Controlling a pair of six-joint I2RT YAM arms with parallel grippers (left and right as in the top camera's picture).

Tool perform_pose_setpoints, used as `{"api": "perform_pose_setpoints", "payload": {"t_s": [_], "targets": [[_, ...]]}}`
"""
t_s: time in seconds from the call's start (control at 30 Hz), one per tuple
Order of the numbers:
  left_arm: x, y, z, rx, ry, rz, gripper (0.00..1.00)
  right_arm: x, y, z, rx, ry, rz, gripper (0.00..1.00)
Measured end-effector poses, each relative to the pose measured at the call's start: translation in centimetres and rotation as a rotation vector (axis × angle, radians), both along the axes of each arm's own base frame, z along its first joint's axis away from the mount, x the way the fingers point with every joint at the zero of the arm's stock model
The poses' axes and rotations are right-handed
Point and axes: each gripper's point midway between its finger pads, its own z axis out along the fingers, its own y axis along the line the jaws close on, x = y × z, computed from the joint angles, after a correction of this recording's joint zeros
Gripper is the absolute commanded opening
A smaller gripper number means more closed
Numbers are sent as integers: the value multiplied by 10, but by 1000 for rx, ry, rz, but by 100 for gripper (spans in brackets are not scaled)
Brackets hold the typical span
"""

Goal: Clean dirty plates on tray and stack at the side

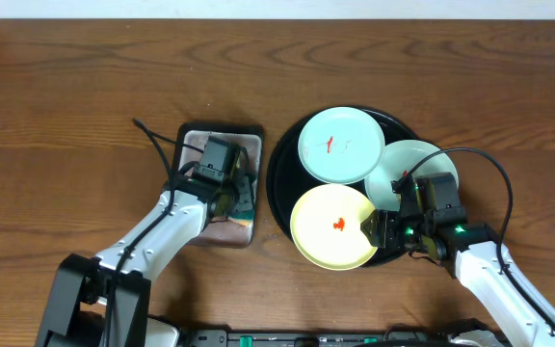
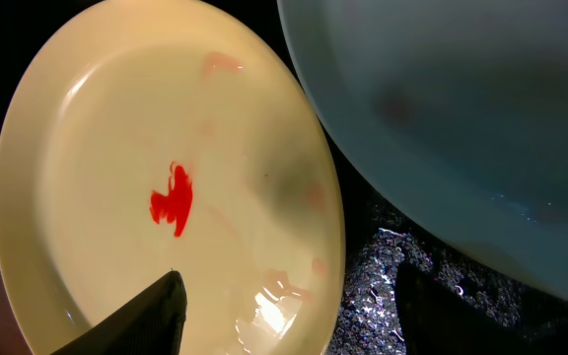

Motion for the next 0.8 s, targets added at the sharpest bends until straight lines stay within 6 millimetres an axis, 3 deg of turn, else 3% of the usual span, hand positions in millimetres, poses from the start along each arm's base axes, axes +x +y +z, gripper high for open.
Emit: {"api": "perform_pose_setpoints", "payload": {"t_s": [0.6,0.7,0.8], "targets": [[8,-13,8,-84,-28,13,8,-1,0,0,-1,5,0,66],[11,-9,19,-71,-65,23,8,-2,0,-1,-2,9,0,62],[15,-7,44,-76,-142,31,8,-2,0,-1,-1,10,-2,56]]}}
